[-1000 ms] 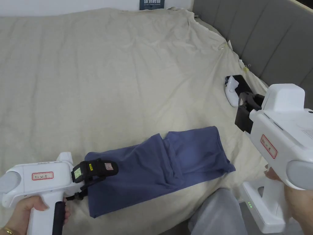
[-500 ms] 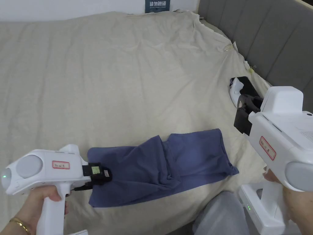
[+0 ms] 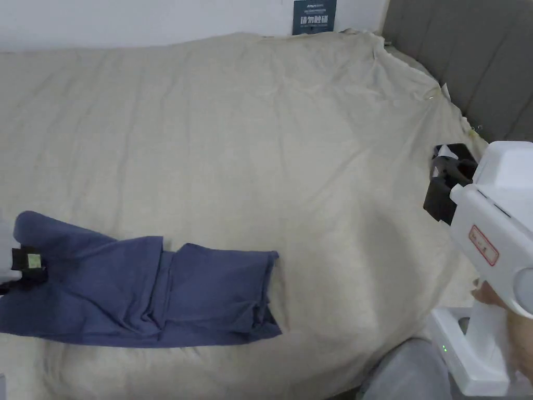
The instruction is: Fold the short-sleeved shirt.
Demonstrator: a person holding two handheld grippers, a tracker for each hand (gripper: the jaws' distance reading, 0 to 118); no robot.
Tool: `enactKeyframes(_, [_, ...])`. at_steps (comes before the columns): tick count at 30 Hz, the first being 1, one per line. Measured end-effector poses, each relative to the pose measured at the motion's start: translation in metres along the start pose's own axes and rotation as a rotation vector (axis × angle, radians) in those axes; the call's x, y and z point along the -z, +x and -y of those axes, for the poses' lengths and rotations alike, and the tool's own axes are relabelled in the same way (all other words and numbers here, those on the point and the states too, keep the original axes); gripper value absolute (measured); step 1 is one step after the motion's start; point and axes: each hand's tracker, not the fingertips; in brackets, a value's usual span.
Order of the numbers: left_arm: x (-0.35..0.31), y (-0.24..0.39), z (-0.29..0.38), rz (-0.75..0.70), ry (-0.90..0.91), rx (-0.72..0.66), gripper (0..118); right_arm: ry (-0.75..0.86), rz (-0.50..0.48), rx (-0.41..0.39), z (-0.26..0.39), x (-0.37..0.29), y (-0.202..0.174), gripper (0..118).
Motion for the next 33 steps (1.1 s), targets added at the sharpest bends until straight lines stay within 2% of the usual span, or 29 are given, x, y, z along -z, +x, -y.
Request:
enactKeyframes(2, [-0.015,0.01,0.001,-0.113,0.03,0.105,8,0.004,-0.007,0.002,-0.001,0.0,-0.002,0])
enactKeyframes(5, [-0.029,0.037,0.005,-0.156,0.032,0.21,8,0.012,-0.015,0.002,-0.003,0.0,-0.005,0])
enactKeyframes(9, [-0.03,0.086,0.016,-0.148,0.037,0.334,8,0.025,-0.024,0.012,-0.004,-0.004,-0.007,0])
enactKeyframes(11, [-0.025,0.112,0.023,-0.097,0.033,0.374,8,0.027,-0.025,0.014,-0.003,-0.007,-0.006,0])
enactKeyframes(18, [0.007,0.19,0.04,0.136,-0.049,0.352,8,0.023,0.0,0.032,0.002,-0.015,0.007,0])
enactKeyframes(21, [0.032,0.222,0.047,0.188,-0.117,0.348,8,0.017,0.018,0.042,0.005,-0.017,0.015,0])
enactKeyframes(26, [0.082,0.263,0.05,0.224,-0.181,0.255,11,0.008,0.047,0.049,0.007,-0.019,0.024,0])
enactKeyframes(27, [0.089,0.268,0.051,0.211,-0.18,0.254,19,0.008,0.05,0.05,0.007,-0.02,0.025,0])
enactKeyframes(29, [0.101,0.275,0.051,0.217,-0.181,0.238,63,0.006,0.052,0.042,0.006,-0.019,0.026,0])
enactKeyframes(31, [0.1,0.279,0.048,0.333,-0.195,0.203,97,0.003,0.056,0.03,0.007,-0.018,0.025,0])
enactKeyframes(33, [0.09,0.274,0.041,0.444,-0.181,0.148,100,-0.003,0.051,0.03,0.008,-0.016,0.024,0])
